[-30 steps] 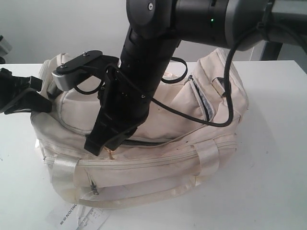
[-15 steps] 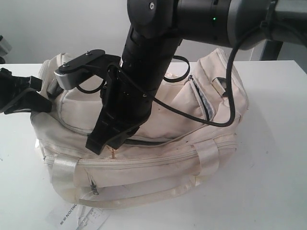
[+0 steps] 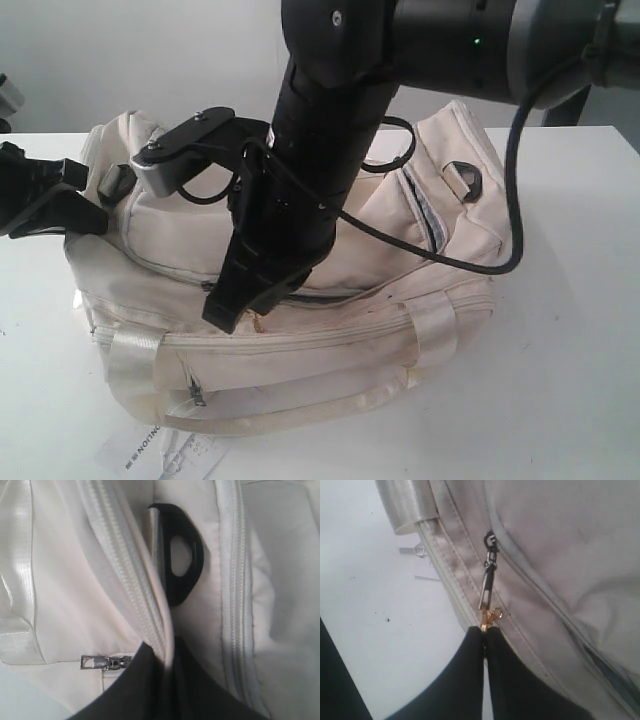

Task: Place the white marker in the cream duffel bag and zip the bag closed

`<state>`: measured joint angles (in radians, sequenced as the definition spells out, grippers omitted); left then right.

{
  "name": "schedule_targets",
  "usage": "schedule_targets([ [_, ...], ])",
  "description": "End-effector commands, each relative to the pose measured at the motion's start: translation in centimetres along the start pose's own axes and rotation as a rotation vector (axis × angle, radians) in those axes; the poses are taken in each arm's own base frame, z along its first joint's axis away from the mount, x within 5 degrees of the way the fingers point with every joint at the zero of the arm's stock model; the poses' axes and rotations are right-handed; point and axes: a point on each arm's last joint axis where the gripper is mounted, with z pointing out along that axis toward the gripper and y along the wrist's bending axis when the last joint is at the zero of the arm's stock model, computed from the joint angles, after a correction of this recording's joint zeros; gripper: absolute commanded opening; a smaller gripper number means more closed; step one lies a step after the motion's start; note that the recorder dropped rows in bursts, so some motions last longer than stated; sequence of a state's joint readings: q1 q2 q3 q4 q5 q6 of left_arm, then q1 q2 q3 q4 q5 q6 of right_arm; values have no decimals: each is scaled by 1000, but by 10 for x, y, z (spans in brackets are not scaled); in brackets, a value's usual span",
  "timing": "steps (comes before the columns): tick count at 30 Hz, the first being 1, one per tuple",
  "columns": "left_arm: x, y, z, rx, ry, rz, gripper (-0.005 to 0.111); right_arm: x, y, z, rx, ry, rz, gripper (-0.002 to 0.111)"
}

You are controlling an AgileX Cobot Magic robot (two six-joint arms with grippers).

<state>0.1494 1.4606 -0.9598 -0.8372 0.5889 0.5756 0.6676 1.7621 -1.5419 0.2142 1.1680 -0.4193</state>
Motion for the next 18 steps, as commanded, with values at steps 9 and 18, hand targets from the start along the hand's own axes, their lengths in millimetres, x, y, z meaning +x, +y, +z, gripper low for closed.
schedule_targets([
  [9,0,1,0,-11,-16,2,0,14,0,-9,42,64,1,0],
  [18,0,1,0,-11,-16,2,0,16,1,-19,64,46,-4,0],
])
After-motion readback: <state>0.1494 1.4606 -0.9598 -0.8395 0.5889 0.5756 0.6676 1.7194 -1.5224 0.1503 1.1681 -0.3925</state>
